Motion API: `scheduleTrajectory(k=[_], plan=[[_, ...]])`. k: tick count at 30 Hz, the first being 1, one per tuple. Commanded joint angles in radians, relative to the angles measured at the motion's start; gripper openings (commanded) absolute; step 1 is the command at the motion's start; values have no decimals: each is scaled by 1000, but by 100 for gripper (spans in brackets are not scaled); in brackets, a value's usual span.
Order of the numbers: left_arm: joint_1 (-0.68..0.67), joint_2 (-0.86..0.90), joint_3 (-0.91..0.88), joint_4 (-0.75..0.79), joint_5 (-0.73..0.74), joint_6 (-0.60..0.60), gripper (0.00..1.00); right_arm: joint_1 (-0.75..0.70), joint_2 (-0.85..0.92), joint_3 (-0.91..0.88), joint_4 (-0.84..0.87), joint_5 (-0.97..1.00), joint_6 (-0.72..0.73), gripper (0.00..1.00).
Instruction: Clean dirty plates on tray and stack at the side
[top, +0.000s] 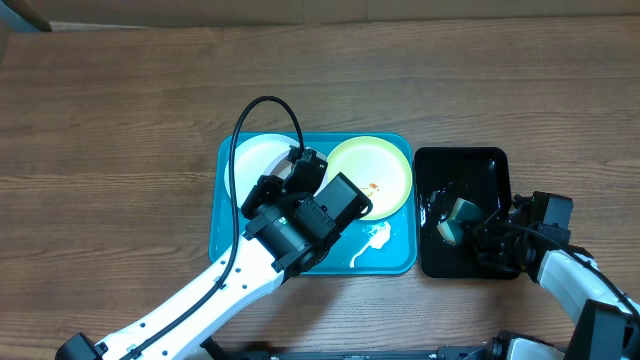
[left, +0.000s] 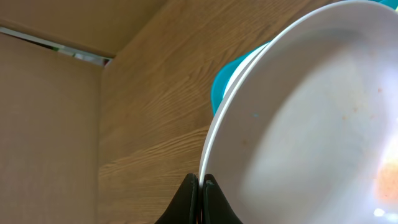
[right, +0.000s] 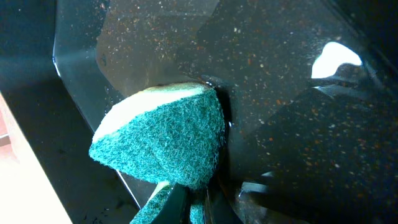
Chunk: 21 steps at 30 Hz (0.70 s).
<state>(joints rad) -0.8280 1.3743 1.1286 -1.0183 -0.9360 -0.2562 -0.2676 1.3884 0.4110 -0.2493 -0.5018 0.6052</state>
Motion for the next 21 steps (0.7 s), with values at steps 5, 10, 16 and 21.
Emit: scheduleTrajectory(k=[5, 10, 16, 21], plan=[[-5, -22, 24, -29, -41, 15, 4, -8, 29, 1, 42, -148, -128, 4], [-5, -22, 24, -20, -96, 35, 4, -8, 29, 41, 9, -164, -135, 4], [-5, -22, 24, -1, -122, 32, 4, -8, 29, 41, -38, -77, -140, 4], [-20, -22, 24, 12, -171, 53, 4, -8, 29, 41, -57, -57, -143, 4]])
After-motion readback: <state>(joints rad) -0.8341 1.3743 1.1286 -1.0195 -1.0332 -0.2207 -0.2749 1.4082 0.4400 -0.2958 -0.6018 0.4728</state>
